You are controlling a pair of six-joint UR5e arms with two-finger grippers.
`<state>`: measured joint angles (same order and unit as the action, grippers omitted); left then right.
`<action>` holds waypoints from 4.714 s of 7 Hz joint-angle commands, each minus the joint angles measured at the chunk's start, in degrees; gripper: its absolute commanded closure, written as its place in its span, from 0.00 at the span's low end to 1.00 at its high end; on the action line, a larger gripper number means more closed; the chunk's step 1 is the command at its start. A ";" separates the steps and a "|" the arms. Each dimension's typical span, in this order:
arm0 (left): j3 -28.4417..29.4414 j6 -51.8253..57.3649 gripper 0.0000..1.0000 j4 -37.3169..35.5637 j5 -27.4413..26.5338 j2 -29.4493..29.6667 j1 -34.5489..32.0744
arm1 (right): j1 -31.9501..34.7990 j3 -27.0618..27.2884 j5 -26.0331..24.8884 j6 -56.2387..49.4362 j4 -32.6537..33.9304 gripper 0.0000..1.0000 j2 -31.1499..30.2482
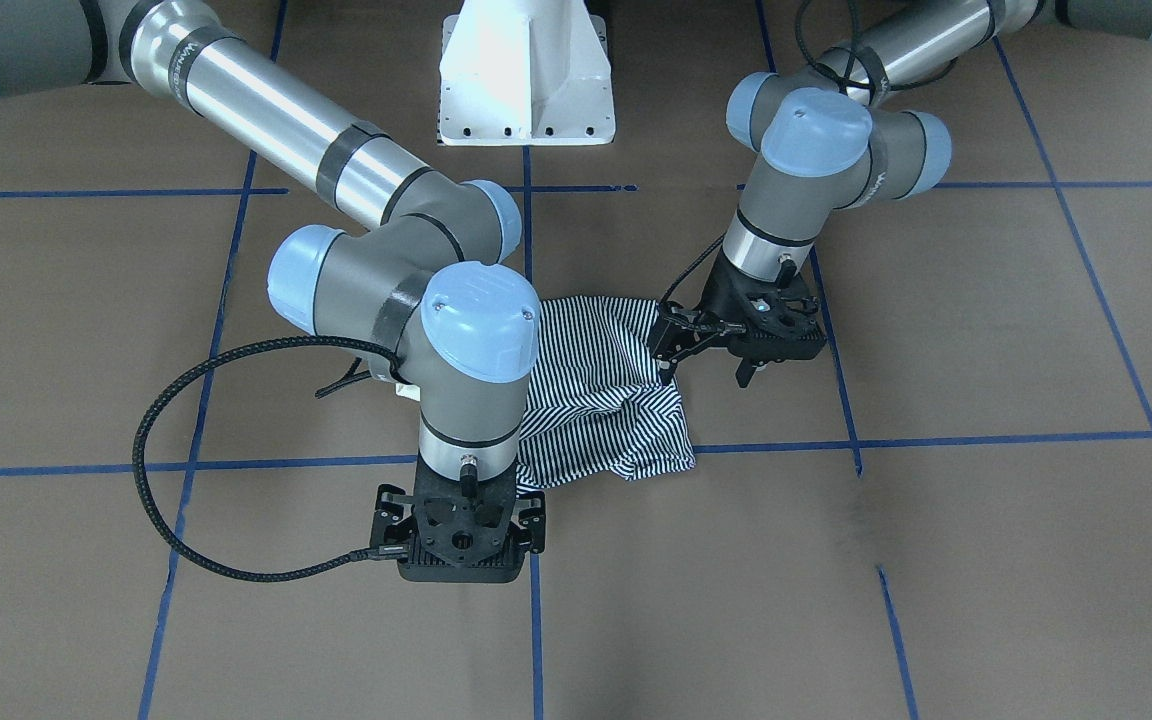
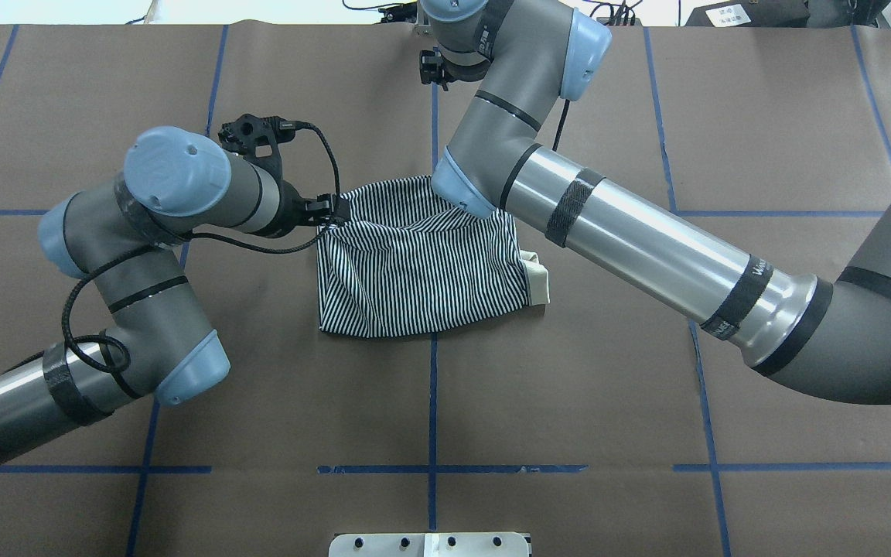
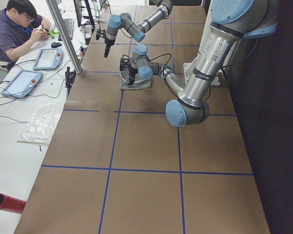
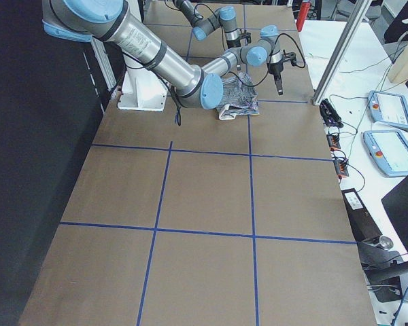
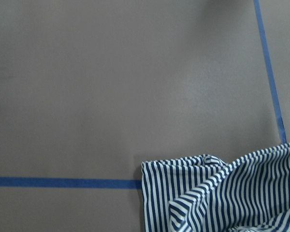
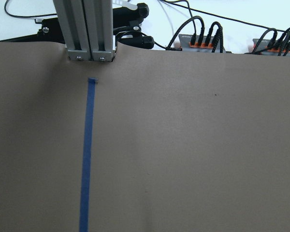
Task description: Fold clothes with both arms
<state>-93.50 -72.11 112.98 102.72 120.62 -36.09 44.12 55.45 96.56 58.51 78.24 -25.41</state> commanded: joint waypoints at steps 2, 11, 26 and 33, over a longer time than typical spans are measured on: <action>0.16 -2.07 0.00 -3.79 -3.92 1.45 5.76 | 0.18 6.58 1.09 -0.07 0.07 0.00 -4.37; 29.32 10.11 0.00 3.29 -5.16 14.73 -8.00 | 0.27 6.68 1.35 -0.42 -0.20 0.00 -4.83; 24.24 22.81 0.00 7.95 7.94 9.19 -16.82 | -17.66 33.76 -8.67 9.95 6.22 0.00 -26.89; 21.01 22.81 0.00 7.69 8.02 7.62 -16.73 | -13.21 36.72 -2.56 8.55 8.23 0.00 -25.39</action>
<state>-70.69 -49.31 120.71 110.67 129.40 -52.86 28.35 90.08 90.06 67.64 85.14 -50.94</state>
